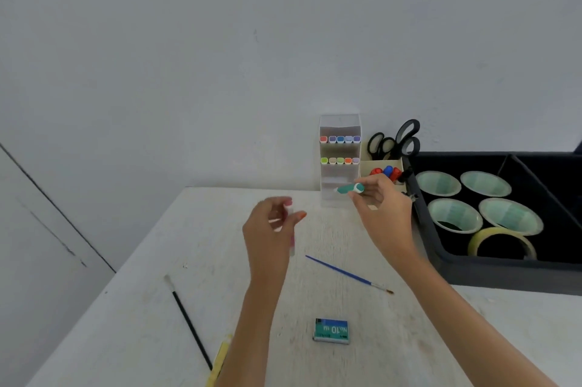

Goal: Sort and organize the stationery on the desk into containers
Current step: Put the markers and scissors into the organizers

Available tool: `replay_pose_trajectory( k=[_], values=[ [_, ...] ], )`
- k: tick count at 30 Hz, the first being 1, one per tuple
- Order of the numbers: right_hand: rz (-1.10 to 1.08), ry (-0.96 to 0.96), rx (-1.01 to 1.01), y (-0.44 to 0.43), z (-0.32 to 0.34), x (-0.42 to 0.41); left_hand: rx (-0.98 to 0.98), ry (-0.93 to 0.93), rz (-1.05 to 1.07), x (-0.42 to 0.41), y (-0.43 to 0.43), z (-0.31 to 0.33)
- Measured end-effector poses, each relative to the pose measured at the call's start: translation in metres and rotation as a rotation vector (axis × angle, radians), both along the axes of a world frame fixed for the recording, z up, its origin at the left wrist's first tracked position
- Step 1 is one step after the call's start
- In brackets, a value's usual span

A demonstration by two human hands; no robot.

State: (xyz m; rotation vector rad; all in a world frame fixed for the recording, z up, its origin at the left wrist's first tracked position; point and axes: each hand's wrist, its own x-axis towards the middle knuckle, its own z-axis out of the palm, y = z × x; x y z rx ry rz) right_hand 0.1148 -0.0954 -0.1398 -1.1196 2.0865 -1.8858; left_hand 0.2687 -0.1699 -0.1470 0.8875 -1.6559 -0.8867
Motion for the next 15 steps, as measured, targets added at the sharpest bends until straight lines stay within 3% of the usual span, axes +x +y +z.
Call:
replay_pose_trajectory(
  k=[5,15],
  values=[
    [0.002,0.104,0.062,-0.02,-0.009,-0.016,-0.056,0.154,-0.098,-0.038,-0.019,0.008],
    [0.056,0.215,0.196,-0.052,-0.022,-0.037,-0.1,0.167,-0.159,-0.08,-0.05,-0.019]
  ],
)
